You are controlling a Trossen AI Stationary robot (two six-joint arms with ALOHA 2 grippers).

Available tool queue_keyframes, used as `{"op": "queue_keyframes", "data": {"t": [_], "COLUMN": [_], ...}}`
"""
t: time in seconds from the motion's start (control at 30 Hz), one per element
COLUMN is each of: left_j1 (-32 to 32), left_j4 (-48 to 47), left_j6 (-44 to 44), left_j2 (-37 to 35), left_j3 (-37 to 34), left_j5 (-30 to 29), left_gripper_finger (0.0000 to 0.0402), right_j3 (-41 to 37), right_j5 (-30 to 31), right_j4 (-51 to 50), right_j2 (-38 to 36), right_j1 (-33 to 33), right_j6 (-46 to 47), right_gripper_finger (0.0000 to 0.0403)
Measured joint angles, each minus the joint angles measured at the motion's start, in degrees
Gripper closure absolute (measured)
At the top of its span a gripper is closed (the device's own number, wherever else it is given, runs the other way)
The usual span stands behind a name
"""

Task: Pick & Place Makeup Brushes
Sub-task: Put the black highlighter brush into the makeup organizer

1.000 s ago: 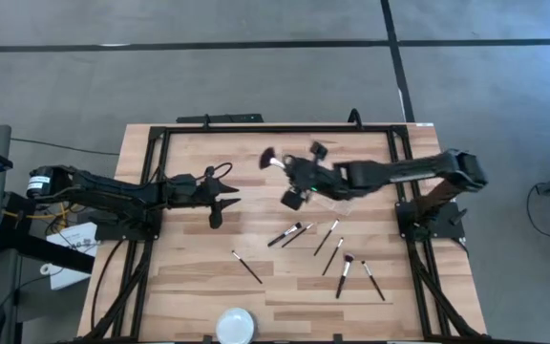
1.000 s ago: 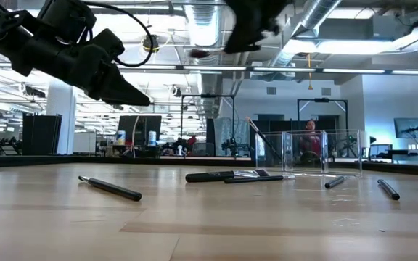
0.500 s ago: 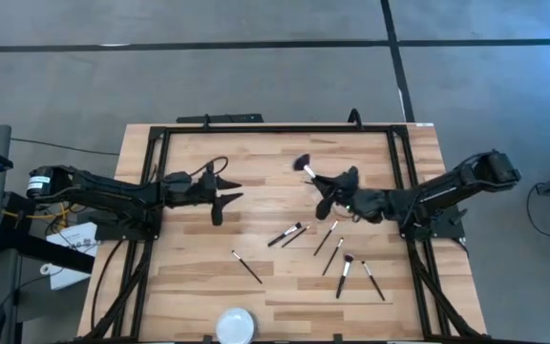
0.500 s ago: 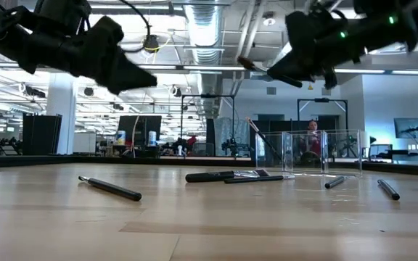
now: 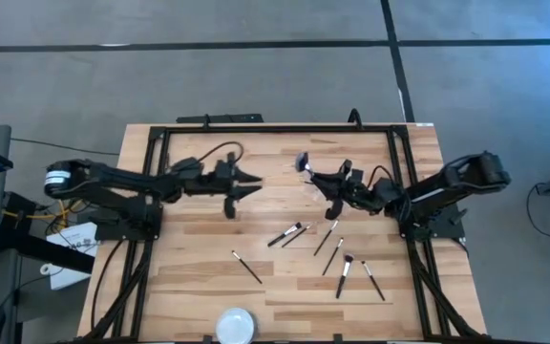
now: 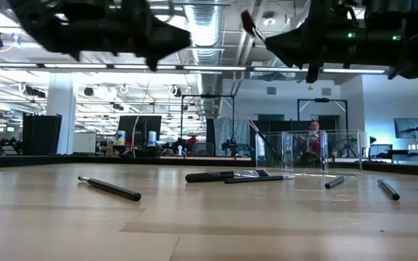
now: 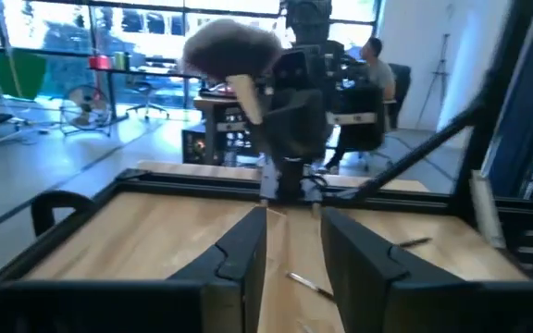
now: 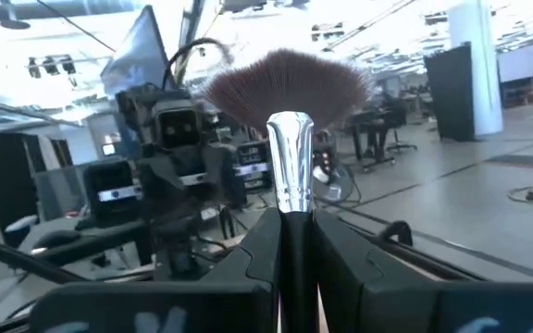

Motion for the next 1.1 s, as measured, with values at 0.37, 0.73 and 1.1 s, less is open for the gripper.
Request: {"op": "queue_keyframes", "data": {"t": [0.37,0.73,1.1], "left_j1": [2.34,1.85,1.44], "left_j4": [0.76,4.62,6.39], "left_j6": [0.79,2.09,2.24], "left_j2": [12.39,11.91,11.93], "left_j3": [13.32,13.8,13.89], "left_j5": [6.96,9.43,13.25], "left_gripper_finger": [0.0246,0.0229,0.0241], "right_j3": [9.01,15.91,17.95], "right_j5": [-12.82,-15.2,-17.58], "right_j4": [-1.04,-1.25,-1.81], "right_j2": [5.42,11.81,14.94], "right_j1": [-2.01,-2.15,-3.49], "right_j6": [-0.89,-0.87,0.0], "right_gripper_finger": [0.037,0.037,0.037]}}
